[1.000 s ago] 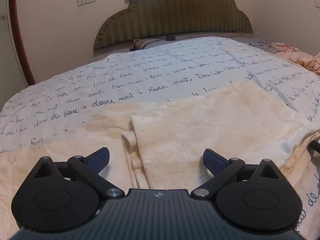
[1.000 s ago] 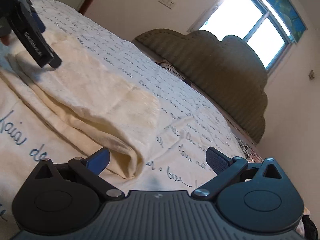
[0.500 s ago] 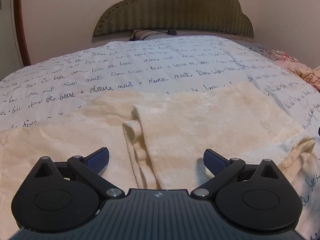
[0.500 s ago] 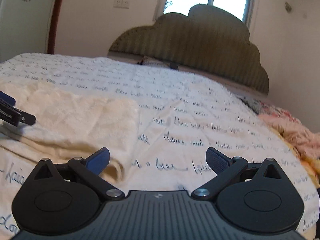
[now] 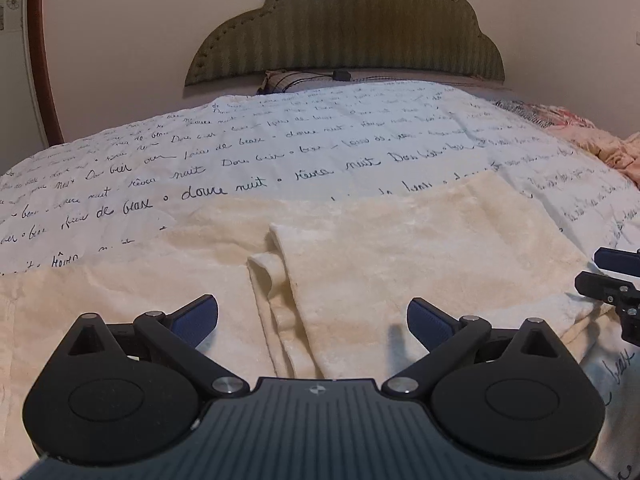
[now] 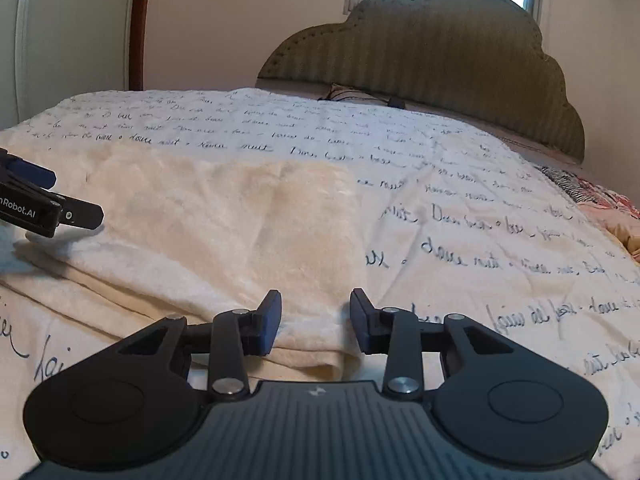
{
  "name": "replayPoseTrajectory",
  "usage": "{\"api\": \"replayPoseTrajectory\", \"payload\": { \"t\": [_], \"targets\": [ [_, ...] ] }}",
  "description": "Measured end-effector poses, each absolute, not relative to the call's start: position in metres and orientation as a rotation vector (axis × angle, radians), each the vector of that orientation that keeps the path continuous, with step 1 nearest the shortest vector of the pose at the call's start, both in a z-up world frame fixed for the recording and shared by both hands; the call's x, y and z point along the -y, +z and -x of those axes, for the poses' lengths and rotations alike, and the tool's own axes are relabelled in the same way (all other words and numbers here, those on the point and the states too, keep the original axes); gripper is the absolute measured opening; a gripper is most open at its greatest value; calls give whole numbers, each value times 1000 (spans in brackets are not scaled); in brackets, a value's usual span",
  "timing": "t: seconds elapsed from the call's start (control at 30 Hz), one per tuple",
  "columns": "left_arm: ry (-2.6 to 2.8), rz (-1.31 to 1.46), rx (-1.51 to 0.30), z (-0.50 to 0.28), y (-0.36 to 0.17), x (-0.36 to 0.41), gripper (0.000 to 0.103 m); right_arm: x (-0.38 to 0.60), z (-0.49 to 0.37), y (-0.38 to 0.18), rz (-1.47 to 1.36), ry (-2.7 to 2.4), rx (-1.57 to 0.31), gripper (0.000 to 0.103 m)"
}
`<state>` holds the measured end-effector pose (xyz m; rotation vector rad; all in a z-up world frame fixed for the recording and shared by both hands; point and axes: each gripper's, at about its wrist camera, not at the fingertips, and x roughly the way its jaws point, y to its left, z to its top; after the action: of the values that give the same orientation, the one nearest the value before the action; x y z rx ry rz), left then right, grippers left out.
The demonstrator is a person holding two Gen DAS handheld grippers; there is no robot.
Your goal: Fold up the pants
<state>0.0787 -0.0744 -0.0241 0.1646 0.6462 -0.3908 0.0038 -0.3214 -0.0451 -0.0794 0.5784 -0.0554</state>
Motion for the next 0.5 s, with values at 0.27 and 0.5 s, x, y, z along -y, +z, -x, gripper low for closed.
{"api": "replayPoseTrajectory", "payload": {
  "t": [0.27, 0.5],
  "targets": [
    [-410, -200, -657, -72, -24, 66, 102, 304, -3, -46, 124, -39, -611, 38],
    [-163, -177, -605, -69, -5, -13, 103, 266, -15, -14, 95, 130, -493, 38]
  ]
}}
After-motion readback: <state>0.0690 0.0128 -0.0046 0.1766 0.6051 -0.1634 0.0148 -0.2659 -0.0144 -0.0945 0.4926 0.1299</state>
